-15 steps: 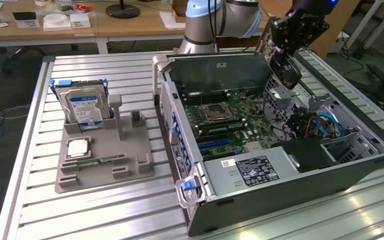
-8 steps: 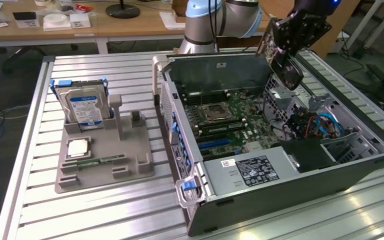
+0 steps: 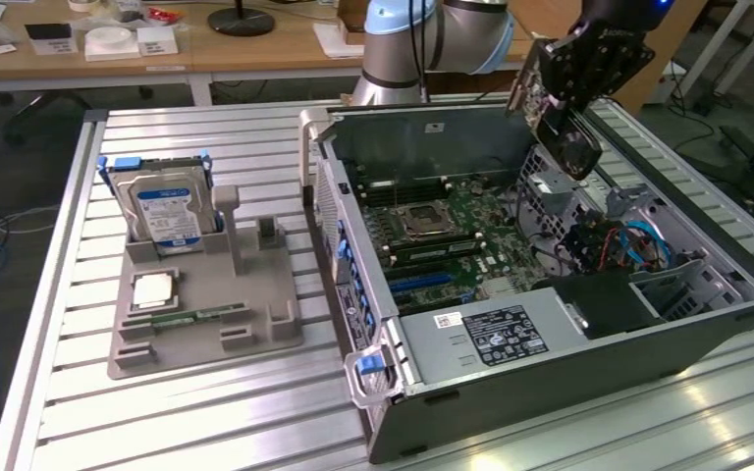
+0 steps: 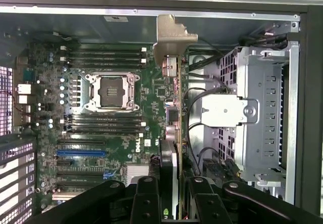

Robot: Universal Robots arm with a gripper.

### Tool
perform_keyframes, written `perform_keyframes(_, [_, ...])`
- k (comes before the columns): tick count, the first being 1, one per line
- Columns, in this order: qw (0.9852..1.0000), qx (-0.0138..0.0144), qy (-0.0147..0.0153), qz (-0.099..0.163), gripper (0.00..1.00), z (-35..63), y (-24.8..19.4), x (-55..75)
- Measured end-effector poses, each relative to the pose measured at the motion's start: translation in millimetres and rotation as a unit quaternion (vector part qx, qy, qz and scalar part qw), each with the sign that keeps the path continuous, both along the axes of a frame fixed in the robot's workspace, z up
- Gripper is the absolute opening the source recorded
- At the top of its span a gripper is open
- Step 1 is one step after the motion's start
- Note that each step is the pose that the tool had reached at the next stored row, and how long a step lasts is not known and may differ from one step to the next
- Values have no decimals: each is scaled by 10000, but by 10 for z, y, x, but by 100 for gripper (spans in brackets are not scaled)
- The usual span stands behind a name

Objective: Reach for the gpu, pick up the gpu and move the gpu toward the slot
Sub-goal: 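Reach for the gpu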

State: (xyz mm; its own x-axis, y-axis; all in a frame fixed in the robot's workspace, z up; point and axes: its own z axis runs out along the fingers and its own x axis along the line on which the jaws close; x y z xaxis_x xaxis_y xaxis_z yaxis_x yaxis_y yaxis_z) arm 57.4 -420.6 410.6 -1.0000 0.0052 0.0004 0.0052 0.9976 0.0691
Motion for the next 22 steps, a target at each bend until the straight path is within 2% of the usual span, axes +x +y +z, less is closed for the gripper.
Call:
perform_keyframes(4, [10000,0,0,0,27,-3,1,1])
perform_keyframes(9, [10000,-4,0,1,27,-83,1,1])
perform_keyframes(10, [10000,-35,3,1,27,-88,1,3])
perform_keyframes(11, [10000,-88,12,2,27,-90,1,7])
perform_keyframes(12, [9999,-148,23,3,27,-91,1,11])
perform_keyframes(14, [9996,-292,54,2,27,-91,0,18])
perform_keyframes(15, [9994,-343,63,2,27,-92,1,23])
perform_keyframes(16, [9994,-350,64,2,27,-95,0,33])
perform_keyframes(22, [9994,-351,64,2,27,-118,1,123])
